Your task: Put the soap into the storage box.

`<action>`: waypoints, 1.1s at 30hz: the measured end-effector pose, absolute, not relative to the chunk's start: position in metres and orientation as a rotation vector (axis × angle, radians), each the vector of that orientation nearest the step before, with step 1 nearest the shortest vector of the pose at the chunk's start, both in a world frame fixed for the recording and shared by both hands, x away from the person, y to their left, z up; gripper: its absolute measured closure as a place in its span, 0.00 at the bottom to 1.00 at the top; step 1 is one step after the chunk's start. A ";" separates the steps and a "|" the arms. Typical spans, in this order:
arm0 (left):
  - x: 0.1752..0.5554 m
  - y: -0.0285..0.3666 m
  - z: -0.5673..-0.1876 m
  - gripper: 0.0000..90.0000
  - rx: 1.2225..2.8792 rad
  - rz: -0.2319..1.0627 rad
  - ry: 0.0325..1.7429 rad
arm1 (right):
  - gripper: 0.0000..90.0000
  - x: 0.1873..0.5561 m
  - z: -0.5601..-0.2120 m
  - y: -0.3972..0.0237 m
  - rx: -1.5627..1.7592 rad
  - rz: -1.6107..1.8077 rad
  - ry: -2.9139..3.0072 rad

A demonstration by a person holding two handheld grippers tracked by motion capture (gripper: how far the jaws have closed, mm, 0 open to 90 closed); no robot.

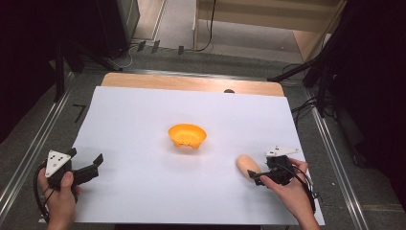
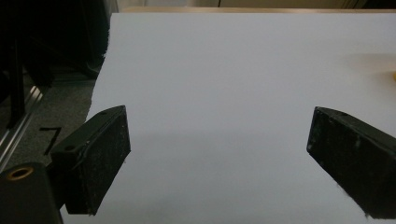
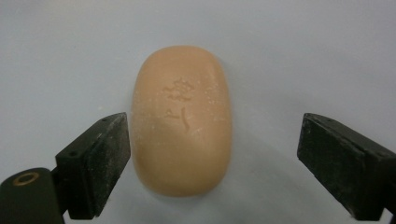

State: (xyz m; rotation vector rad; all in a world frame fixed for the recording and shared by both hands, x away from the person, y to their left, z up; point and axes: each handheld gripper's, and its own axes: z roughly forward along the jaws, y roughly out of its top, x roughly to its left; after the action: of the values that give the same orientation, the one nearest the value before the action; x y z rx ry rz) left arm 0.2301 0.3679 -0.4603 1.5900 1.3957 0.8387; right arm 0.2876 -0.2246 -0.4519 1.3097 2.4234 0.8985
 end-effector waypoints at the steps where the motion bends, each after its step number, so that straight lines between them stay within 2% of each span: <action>1: 0.230 0.368 -0.460 0.07 1.590 0.839 1.396 | 0.10 0.288 -0.452 -0.225 1.310 0.898 2.423; 9: 0.230 0.368 -0.460 0.07 1.590 0.838 1.395 | 0.09 0.293 -0.456 -0.208 1.330 0.883 2.453; 14: 0.230 0.368 -0.460 0.07 1.591 0.838 1.393 | 0.14 0.295 -0.459 -0.200 1.362 0.839 2.436; 19: 0.230 0.368 -0.460 0.07 1.590 0.837 1.393 | 0.15 0.297 -0.461 -0.197 1.386 0.816 2.426; 23: 0.230 0.368 -0.460 0.07 1.590 0.837 1.388 | 0.21 0.296 -0.462 -0.195 1.370 0.793 2.408; 28: 0.230 0.368 -0.460 0.07 1.594 0.837 1.385 | 0.22 0.296 -0.463 -0.194 1.372 0.798 2.404; 33: 0.230 0.368 -0.460 0.07 1.595 0.837 1.383 | 0.31 0.294 -0.467 -0.192 1.338 0.761 2.427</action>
State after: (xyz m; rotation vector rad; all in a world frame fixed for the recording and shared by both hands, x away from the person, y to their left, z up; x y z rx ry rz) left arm 0.2296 0.3679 -0.4603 1.5949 1.3829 0.8366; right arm 0.2945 -0.1920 -0.4670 1.3385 2.4270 0.7610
